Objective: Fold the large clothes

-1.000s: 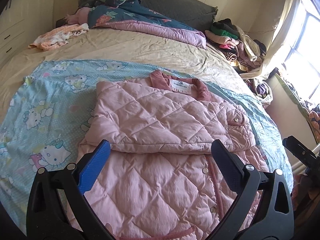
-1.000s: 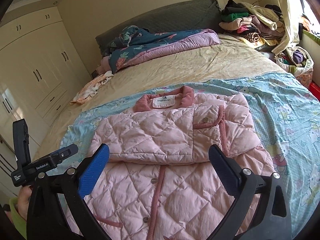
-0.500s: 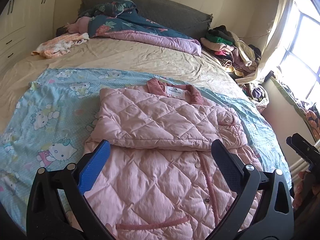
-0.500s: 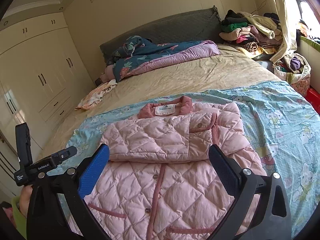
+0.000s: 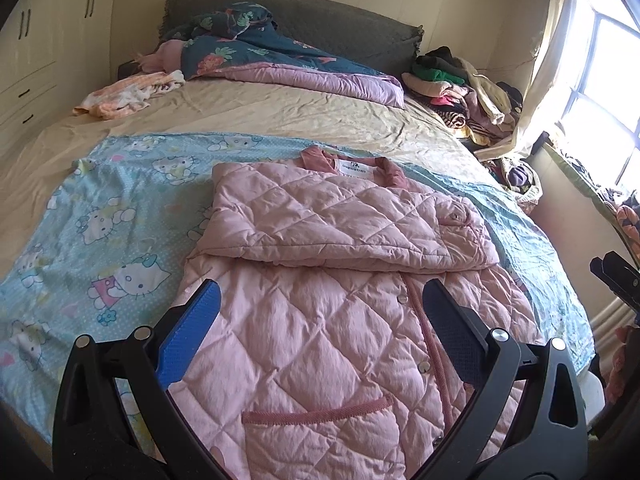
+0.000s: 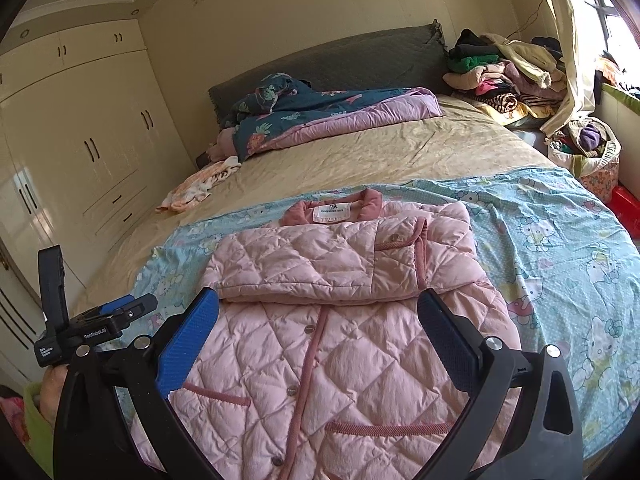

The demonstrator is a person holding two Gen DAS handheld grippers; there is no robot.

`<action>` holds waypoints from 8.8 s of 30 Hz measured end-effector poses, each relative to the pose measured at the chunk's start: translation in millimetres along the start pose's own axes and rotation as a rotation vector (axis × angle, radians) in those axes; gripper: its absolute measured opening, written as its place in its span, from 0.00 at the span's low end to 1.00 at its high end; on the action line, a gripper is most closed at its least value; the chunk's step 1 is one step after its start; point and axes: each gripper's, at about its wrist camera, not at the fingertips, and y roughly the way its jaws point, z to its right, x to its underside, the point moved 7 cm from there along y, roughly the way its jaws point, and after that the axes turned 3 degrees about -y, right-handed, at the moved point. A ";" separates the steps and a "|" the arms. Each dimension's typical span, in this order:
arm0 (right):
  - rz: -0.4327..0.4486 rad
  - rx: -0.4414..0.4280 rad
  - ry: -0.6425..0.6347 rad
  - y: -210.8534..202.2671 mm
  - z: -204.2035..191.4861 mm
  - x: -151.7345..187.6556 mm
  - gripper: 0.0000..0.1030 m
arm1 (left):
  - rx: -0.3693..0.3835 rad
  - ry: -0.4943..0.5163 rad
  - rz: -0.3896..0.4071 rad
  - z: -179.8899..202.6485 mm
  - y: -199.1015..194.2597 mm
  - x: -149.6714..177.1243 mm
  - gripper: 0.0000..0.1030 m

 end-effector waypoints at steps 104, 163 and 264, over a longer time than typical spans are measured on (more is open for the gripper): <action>-0.354 0.257 0.098 -49.5 149.5 221.3 0.96 | -0.021 -0.095 -0.287 -99.4 -21.9 220.4 0.68; 0.051 -0.016 0.078 -71.3 104.5 53.7 0.17 | 0.119 -0.095 0.147 -47.3 -78.7 32.2 0.10; -0.026 0.121 0.026 141.2 187.0 -62.4 0.83 | -0.195 0.011 0.126 -47.5 115.1 -129.9 0.19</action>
